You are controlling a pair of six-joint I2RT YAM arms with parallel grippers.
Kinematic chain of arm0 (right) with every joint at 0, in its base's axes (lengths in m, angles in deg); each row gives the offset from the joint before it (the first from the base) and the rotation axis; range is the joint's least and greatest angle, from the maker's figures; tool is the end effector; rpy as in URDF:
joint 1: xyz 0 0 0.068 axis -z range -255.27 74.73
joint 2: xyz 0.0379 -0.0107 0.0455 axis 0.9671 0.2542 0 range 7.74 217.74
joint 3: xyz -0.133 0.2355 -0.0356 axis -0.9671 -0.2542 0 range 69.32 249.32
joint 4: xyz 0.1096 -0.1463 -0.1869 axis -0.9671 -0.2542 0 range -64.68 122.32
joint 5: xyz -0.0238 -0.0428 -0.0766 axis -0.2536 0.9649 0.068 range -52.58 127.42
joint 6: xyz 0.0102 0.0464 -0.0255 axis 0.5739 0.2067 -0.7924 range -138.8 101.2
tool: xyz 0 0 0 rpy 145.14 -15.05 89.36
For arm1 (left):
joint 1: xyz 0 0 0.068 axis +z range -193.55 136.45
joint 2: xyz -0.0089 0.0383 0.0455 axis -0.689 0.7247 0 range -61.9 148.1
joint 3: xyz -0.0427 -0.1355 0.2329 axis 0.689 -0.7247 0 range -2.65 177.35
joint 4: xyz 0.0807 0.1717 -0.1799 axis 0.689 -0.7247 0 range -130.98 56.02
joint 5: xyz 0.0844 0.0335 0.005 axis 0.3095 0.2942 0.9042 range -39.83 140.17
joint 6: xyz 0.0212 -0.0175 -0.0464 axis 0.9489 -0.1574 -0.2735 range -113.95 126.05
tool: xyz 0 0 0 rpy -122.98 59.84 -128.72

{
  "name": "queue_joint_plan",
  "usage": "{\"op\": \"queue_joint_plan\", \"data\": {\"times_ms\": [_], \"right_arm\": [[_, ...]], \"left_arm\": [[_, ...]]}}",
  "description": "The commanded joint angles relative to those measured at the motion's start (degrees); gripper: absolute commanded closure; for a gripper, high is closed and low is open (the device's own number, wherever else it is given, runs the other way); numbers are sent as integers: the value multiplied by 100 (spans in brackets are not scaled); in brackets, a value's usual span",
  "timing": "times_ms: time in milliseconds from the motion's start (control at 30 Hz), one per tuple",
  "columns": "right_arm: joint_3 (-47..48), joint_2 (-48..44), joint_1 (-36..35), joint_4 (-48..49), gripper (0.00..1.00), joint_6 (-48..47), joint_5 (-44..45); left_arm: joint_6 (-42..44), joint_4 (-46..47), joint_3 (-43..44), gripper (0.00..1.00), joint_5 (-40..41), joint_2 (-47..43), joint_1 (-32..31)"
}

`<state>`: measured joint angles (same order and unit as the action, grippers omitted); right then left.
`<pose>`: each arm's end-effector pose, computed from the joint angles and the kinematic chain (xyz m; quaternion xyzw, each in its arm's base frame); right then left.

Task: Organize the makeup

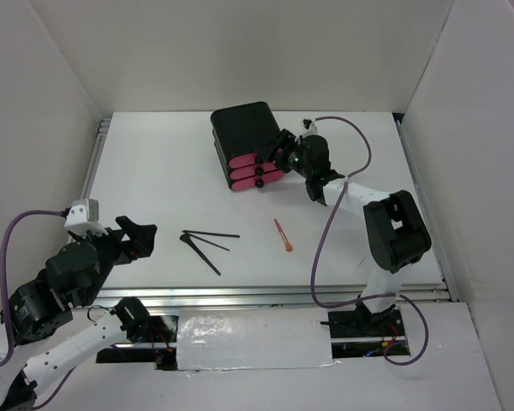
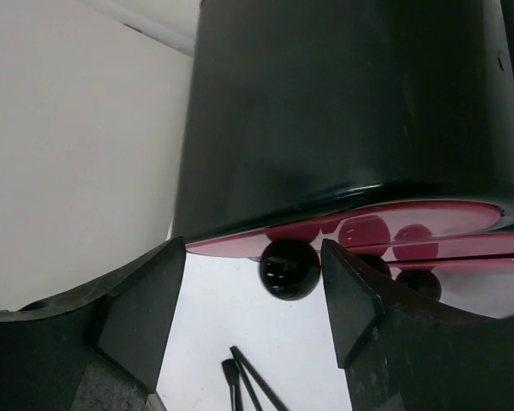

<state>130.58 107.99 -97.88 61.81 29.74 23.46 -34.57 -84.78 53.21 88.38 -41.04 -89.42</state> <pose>0.3680 0.1626 0.2479 0.0935 0.7559 0.4485 0.4677 0.0421 -0.0117 0.3694 -0.1627 0.7619 -0.2003 0.5941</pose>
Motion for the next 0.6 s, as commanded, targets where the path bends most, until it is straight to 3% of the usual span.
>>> {"op": "queue_joint_plan", "data": {"times_ms": [0,333,567], "right_arm": [[247,223,20,-199,28,-37,-134],[-26,214,29,83,41,-10,-186],[370,417,29,-269,65,-107,-265]], "left_arm": [[46,176,13,1,28,32,-28],[63,176,13,0,28,58,-28],[45,176,13,1,46,32,-28]]}}
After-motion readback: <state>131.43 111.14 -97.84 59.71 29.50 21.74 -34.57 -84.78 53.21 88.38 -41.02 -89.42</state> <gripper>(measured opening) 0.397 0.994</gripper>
